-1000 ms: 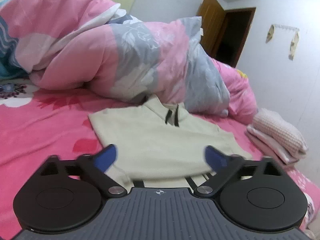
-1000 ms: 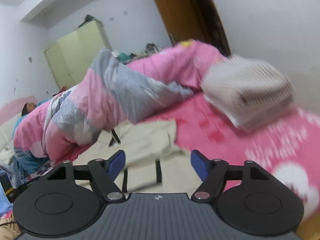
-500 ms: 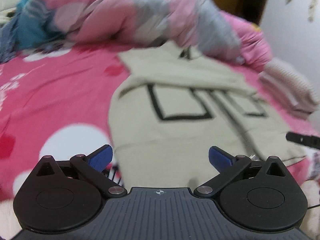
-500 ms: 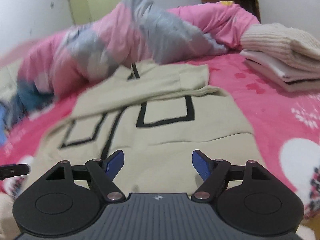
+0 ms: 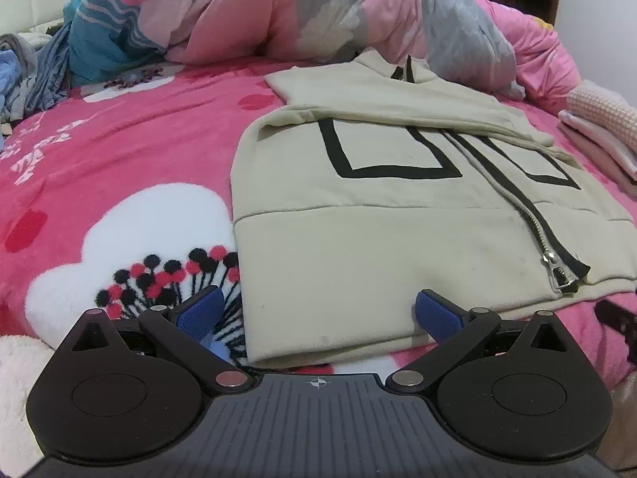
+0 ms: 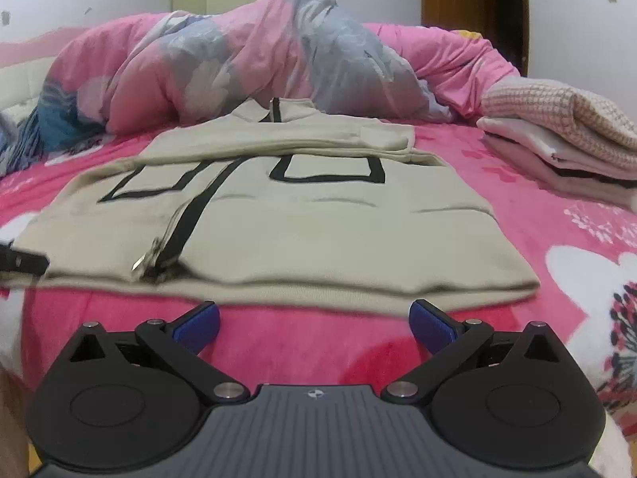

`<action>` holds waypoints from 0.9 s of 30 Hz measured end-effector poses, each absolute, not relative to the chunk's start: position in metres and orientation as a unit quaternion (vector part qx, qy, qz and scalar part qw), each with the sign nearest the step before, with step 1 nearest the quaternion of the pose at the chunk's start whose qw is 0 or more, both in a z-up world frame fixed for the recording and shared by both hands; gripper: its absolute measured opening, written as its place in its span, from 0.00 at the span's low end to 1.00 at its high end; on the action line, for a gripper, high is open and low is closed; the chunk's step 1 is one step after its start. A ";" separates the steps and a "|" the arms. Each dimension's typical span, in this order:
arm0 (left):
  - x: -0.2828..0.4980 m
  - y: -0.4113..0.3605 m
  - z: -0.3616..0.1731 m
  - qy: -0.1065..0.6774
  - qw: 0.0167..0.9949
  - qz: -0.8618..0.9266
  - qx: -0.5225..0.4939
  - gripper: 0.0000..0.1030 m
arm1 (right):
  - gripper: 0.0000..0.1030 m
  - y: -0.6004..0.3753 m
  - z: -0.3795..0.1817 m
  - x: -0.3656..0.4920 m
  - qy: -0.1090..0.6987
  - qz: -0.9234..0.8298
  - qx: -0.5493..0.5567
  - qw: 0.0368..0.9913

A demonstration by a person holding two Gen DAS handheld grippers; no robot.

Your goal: Fold clothes

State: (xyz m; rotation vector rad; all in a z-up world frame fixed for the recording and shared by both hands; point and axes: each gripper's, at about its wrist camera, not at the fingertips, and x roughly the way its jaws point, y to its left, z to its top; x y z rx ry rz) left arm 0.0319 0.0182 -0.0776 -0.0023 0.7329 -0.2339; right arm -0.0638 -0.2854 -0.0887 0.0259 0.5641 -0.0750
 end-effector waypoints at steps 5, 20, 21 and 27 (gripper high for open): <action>0.031 0.017 -0.078 0.359 0.927 -0.108 -0.009 1.00 | 1.00 -0.287 -0.089 -0.066 0.281 -0.037 0.022 0.959; 0.019 0.021 -0.081 0.362 0.923 -0.129 0.013 1.00 | 1.00 -0.305 -0.088 -0.073 0.272 -0.020 0.089 0.958; 0.017 0.021 -0.081 0.362 0.923 -0.130 0.015 1.00 | 1.00 -0.309 -0.089 -0.075 0.263 -0.015 0.103 0.959; 0.011 0.024 -0.081 0.360 0.922 -0.138 0.016 1.00 | 1.00 -0.335 -0.095 -0.084 0.227 0.031 0.172 0.958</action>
